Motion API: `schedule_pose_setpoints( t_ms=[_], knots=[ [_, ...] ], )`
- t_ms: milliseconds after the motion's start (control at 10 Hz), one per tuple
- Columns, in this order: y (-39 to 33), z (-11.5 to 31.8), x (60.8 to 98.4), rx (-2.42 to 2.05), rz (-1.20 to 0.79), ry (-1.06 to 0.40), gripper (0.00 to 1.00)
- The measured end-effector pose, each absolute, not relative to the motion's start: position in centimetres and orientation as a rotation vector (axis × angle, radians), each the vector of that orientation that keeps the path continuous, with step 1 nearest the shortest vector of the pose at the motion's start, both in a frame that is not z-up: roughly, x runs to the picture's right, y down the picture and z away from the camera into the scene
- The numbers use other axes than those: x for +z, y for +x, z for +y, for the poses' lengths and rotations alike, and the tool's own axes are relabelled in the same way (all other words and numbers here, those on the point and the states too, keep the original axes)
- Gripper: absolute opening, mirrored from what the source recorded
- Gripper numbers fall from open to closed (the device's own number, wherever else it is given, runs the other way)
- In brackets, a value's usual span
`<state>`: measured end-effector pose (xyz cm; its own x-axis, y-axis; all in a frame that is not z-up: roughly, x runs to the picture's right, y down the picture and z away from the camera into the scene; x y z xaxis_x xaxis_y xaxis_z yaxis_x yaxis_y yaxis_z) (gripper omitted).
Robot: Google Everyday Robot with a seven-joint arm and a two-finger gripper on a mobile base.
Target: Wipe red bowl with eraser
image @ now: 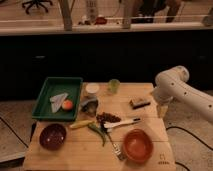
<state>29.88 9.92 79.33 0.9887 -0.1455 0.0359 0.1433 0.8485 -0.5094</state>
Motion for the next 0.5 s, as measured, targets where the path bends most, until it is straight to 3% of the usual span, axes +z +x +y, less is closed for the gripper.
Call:
schedule_pose_setpoints(
  t_ms=[500],
  knots=[
    [30.2,9.9,81.8,-0.205,-0.030,-0.542,0.80]
  ],
)
